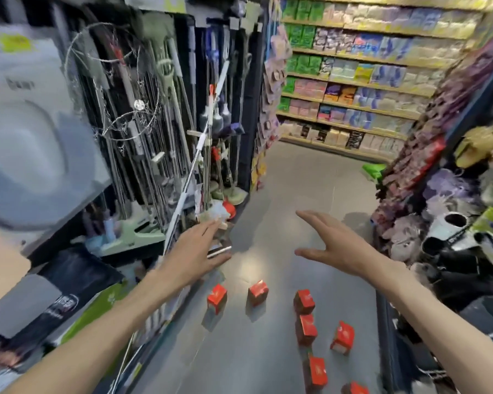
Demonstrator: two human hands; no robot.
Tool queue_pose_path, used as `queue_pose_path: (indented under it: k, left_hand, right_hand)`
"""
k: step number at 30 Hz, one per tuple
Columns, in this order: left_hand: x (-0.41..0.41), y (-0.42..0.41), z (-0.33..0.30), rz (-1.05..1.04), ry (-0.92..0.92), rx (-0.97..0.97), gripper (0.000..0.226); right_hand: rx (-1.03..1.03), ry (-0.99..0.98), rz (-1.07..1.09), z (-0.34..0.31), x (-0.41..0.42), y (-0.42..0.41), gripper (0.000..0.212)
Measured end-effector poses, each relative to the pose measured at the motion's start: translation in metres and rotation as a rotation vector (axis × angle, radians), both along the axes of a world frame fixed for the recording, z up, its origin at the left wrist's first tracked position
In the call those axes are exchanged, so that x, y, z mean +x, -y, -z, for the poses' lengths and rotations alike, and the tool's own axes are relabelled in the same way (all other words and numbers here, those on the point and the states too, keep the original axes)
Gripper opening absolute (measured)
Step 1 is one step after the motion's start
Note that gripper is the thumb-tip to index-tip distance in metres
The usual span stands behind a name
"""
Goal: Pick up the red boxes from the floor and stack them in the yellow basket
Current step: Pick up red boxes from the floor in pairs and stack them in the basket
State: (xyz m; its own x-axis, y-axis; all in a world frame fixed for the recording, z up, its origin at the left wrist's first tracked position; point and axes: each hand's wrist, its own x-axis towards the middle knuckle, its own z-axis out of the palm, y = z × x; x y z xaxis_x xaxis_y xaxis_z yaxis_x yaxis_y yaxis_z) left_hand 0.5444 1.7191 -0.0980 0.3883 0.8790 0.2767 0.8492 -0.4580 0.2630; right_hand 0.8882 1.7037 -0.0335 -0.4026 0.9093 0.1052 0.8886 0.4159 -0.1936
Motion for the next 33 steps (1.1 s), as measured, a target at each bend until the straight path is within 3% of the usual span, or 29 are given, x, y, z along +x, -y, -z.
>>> queue_pose_path:
  k: [8,16,24,26,30,31,33]
  left_hand:
    - [0.024,-0.155,0.089,-0.074,-0.017,-0.186,0.085]
    - [0.045,-0.293,0.254,-0.173,0.051,-0.396,0.092]
    - [0.038,-0.376,0.513,-0.283,0.081,-0.602,0.093]
    - [0.038,-0.381,0.566,-0.313,0.066,-0.634,0.094]
    - [0.021,-0.370,0.744,-0.396,0.036,-0.717,0.099]
    - [0.019,-0.378,0.747,-0.415,0.030,-0.740,0.100]
    - [0.016,-0.365,0.828,-0.468,0.001,-0.819,0.105]
  right_hand:
    - [-0.146,-0.078,-0.076,0.099,0.028,-0.185,0.086]
    - [-0.272,-0.092,-0.146,0.240,0.055,-0.363,0.085]
    - [-0.409,-0.153,-0.162,0.444,0.039,-0.475,0.082]
    - [-0.431,-0.183,-0.154,0.489,0.035,-0.482,0.081]
    - [-0.527,-0.209,-0.168,0.656,0.021,-0.477,0.081]
    - [-0.533,-0.211,-0.158,0.660,0.023,-0.479,0.081]
    - [-0.557,-0.213,-0.171,0.732,0.021,-0.463,0.081]
